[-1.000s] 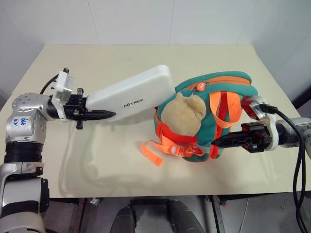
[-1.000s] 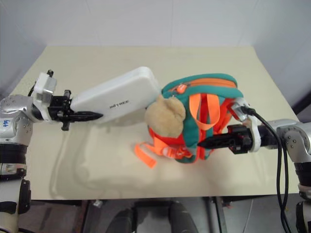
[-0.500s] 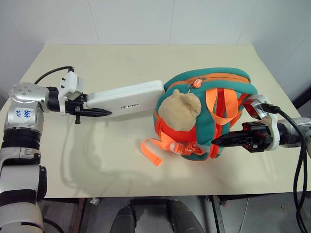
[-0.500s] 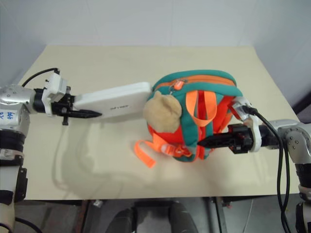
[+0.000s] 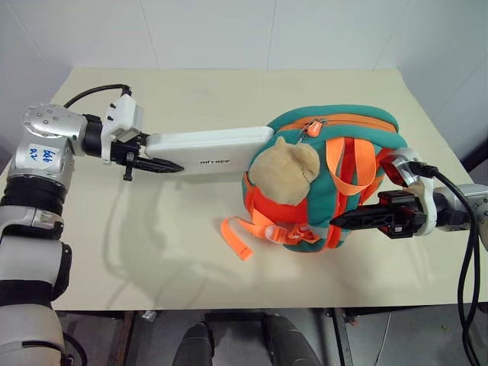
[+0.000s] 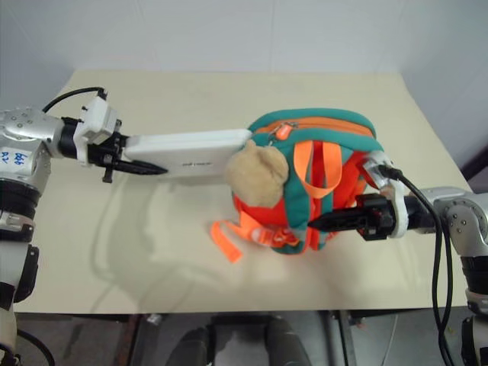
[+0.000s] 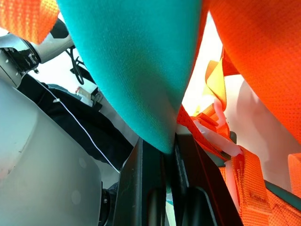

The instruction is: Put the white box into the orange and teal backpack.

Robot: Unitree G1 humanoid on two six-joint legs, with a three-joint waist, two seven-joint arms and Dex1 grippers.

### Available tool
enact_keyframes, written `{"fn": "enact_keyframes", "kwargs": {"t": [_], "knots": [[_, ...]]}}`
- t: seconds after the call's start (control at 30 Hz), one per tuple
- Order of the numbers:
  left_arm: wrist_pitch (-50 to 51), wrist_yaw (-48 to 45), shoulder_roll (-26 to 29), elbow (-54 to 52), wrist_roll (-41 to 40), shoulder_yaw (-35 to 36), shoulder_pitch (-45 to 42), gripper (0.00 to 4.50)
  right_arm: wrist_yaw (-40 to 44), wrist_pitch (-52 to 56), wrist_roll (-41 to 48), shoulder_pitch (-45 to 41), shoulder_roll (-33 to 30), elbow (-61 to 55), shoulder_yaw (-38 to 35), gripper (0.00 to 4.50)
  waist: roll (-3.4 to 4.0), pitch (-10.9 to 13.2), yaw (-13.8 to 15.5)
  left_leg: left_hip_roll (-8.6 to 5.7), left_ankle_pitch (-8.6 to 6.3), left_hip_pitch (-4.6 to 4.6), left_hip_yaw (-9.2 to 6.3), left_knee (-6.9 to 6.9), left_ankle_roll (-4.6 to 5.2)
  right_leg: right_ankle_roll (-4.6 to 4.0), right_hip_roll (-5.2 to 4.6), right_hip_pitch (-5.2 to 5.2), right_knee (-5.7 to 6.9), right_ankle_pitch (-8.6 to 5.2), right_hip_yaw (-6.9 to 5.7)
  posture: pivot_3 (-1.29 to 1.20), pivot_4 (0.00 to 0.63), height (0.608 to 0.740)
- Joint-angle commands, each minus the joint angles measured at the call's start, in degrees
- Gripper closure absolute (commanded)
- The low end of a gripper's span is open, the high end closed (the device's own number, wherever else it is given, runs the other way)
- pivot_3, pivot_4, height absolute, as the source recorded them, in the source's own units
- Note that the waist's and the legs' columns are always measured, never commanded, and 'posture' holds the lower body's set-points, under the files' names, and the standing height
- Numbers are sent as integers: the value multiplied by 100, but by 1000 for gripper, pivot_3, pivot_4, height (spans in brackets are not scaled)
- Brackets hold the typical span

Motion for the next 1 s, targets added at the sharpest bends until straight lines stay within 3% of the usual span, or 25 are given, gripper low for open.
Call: {"fn": "enact_keyframes", "kwargs": {"t": [0.03, 0.27, 0.47, 0.73, 1.0], "knots": [[40, -641, 149, -454, -619, -98, -118, 3073, -9, 2, 114, -55, 17, -109, -122, 4483, 0, 0, -17, 0, 0, -4, 0, 0, 0, 0, 0, -4, 1, 0, 0, 0, 150, 740], [429, -641, 308, -1215, -1092, -501, 103, 3073, -91, 44, 166, 10, 71, -171, -165, 4483, 2, 1, -34, 1, -1, -12, 0, 1, 1, -3, 0, -13, 6, -6, 0, 0, 150, 740], [343, -641, 222, -858, -558, -1051, -338, 3073, -95, 38, 150, -69, 110, -134, -120, 4483, 1, 1, -19, -1, -1, -11, -1, 10, 2, -2, 1, -10, 9, -6, -1, 0, 150, 740], [683, -552, -620, -47, 477, -874, -1223, 3073, -112, 34, 151, -94, 161, -146, -103, 4483, 1, 1, 10, -4, -1, -11, -2, 11, 2, 1, 2, -6, 8, -8, -1, 0, 150, 740], [1428, -213, -1658, -449, 554, -234, -1424, 3073, -235, 31, 195, -37, 267, -213, -135, 4483, 1, 1, 43, -4, -1, -15, -6, 11, 2, 2, 2, -8, 9, -8, -2, 0, 150, 740]]}}
